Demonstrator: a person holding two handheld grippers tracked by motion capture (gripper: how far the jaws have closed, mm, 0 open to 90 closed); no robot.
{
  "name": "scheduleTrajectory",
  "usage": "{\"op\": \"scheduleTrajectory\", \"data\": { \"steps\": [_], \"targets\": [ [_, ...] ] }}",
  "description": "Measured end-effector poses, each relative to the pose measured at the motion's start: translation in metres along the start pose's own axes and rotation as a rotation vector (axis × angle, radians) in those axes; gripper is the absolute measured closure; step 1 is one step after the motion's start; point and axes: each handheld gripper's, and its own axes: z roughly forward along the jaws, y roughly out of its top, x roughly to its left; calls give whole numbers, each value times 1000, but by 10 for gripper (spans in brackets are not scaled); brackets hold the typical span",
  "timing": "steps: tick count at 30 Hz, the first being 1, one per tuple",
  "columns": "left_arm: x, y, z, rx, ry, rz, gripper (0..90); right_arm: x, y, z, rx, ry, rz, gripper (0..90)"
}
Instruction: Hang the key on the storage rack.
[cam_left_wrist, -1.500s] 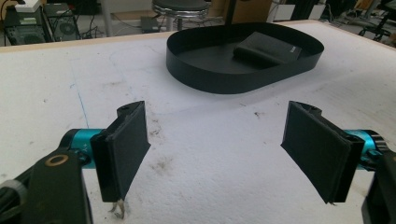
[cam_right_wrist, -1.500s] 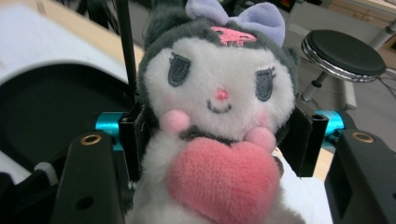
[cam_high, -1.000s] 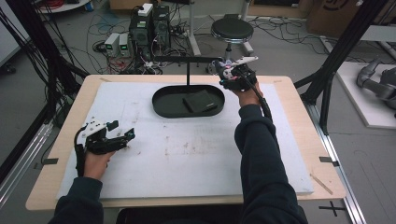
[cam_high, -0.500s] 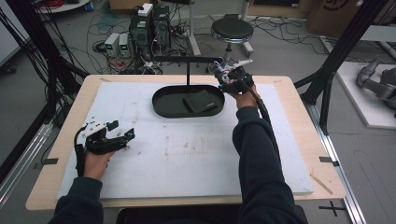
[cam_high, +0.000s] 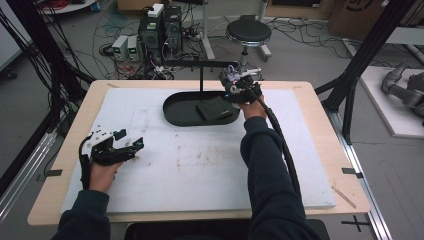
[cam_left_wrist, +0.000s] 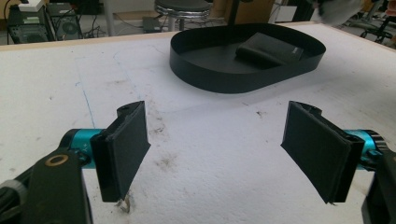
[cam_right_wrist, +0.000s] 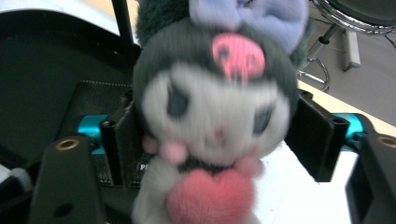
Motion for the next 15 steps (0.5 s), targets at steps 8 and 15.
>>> {"op": "scheduleTrajectory", "data": {
  "steps": [8,15],
  "targets": [
    [-1,0,0,1,-1,1,222,-10,3,-31,-57,54,-14,216],
    [-2,0,0,-1,-4,1,222,-23,-14,-74,-107,112,-44,220]
  ]
}}
